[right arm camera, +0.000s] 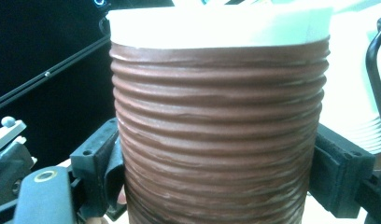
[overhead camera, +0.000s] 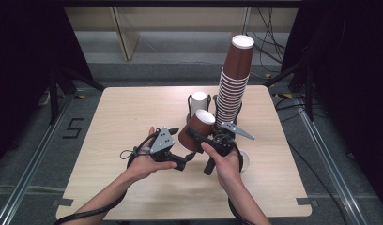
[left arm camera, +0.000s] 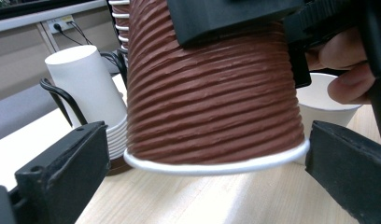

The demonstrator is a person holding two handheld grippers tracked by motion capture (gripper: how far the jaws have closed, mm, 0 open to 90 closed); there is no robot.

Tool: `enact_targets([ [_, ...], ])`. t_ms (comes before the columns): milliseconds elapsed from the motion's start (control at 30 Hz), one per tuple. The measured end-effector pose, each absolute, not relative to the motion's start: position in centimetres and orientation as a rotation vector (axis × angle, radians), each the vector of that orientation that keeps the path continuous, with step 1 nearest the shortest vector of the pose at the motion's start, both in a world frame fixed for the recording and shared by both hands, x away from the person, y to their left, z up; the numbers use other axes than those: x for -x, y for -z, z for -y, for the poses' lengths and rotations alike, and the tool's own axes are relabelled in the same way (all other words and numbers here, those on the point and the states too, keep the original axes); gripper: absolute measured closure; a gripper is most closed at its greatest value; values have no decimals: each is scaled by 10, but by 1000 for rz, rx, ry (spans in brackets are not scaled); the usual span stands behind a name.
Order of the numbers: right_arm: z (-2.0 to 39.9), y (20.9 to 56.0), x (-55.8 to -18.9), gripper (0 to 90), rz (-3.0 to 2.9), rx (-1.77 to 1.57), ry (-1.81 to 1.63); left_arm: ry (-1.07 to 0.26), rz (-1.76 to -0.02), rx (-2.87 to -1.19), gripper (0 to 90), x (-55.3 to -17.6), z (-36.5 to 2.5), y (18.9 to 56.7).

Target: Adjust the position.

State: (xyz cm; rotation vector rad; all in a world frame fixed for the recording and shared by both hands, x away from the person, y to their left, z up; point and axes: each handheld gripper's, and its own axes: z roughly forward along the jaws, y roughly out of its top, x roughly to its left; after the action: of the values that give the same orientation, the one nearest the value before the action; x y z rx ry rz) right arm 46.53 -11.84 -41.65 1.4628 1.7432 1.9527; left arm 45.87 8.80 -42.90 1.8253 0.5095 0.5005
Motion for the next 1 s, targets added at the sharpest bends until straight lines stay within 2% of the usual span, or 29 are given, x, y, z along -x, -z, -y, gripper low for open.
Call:
enact_targets([
  [867,110,422,-462,186,-1769,-1485,-1971,-454,-521,-1830,0,-469,-73,433],
  [1000,110,423,-463,181,-1777,-1476,-1969,-451,-526,-1826,23,-469,-74,433],
])
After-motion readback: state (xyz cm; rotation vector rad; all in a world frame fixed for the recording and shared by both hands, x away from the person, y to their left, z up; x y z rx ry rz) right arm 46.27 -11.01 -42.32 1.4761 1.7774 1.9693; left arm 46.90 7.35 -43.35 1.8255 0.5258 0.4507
